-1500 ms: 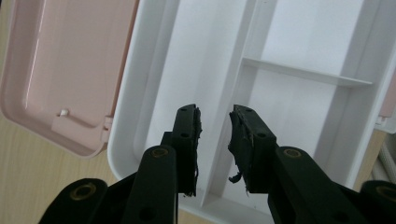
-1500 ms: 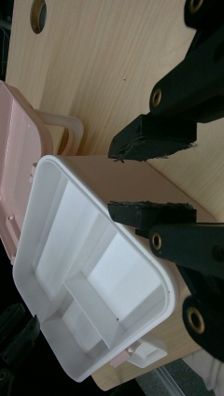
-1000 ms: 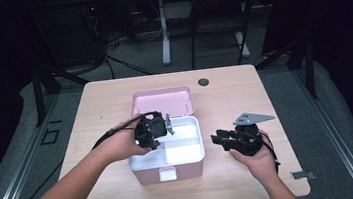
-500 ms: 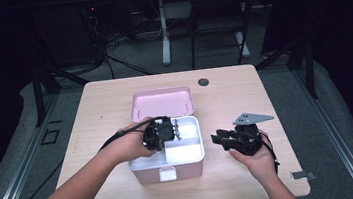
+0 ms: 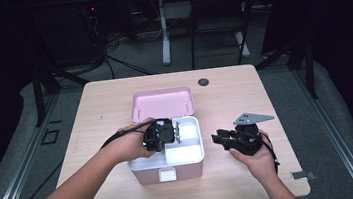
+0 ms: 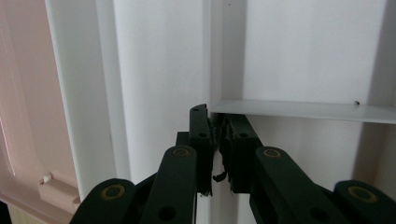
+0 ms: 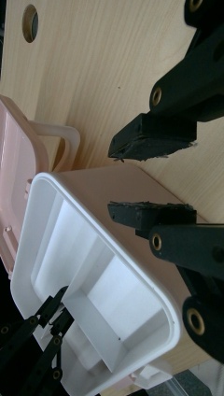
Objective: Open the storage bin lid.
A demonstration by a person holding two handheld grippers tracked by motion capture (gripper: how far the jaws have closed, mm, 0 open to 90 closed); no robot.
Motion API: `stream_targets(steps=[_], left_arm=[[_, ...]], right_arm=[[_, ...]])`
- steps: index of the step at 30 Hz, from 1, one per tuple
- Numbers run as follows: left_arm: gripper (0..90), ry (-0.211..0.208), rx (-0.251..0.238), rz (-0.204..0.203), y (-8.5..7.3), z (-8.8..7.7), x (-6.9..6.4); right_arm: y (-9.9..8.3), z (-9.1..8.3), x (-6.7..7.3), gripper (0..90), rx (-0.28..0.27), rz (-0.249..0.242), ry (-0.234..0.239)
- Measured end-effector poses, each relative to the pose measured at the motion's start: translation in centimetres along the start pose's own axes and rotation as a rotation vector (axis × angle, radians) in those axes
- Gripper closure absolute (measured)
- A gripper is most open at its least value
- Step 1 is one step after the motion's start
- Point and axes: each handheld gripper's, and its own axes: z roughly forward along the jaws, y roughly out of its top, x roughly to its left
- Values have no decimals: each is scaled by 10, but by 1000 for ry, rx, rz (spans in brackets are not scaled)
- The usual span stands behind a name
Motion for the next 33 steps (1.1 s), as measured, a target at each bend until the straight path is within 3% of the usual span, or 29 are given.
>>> stream_targets(steps=[5,12,18,20,26,33], left_arm=[[838,-3,13,15,1,-2,-3],[854,-15,14,-3,1,-7,-2],[888,2,-9,-19,-3,-25,1],[893,25,-21,-25,-5,-34,2],[893,51,-13,-77,-17,-51,6],[893,19,-3,-225,-47,-61,17]], right_arm=[[-1,0,-1,667,2,-1,-4],[0,0,-2,667,-2,0,-6],[-1,-2,-5,667,-7,8,-12],[0,-2,-5,667,-11,13,-13],[0,-4,-6,660,-19,18,-15],[-1,-3,-8,574,-23,24,-31]])
